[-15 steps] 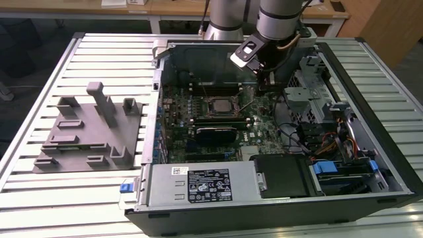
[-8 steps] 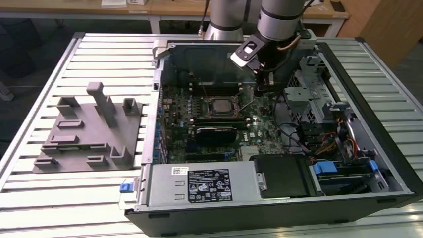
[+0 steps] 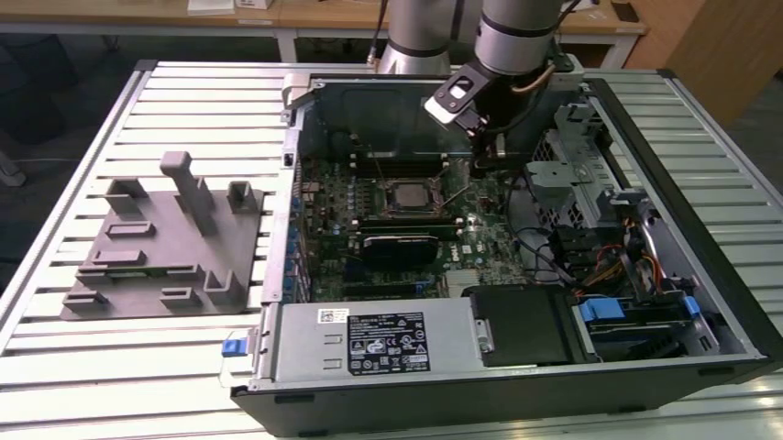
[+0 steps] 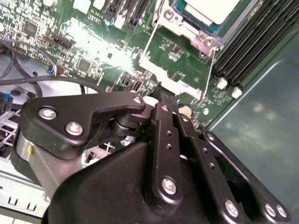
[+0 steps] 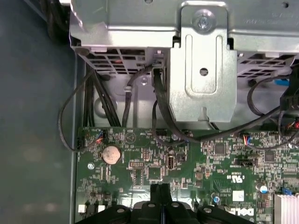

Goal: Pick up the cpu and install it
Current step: 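Close the cpu cover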

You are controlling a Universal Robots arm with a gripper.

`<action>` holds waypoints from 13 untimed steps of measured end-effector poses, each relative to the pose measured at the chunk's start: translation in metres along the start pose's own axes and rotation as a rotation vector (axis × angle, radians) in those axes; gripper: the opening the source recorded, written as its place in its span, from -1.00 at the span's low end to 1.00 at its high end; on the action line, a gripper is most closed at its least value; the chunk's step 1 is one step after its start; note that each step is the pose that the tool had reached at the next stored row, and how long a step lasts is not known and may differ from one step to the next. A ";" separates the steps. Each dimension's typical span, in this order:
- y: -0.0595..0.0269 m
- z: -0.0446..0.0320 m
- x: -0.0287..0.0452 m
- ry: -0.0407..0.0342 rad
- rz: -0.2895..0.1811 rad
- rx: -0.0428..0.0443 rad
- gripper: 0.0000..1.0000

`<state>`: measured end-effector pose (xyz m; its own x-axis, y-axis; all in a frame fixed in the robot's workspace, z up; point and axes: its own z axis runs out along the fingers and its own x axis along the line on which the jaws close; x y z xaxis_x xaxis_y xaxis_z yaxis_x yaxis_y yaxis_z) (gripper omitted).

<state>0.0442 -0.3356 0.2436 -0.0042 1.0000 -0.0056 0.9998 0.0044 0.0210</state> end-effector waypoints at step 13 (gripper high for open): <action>-0.0326 -0.0007 0.0001 0.0009 0.007 -0.0013 -0.79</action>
<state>0.0116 -0.3357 0.2436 0.0024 1.0000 -0.0045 0.9997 -0.0023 0.0223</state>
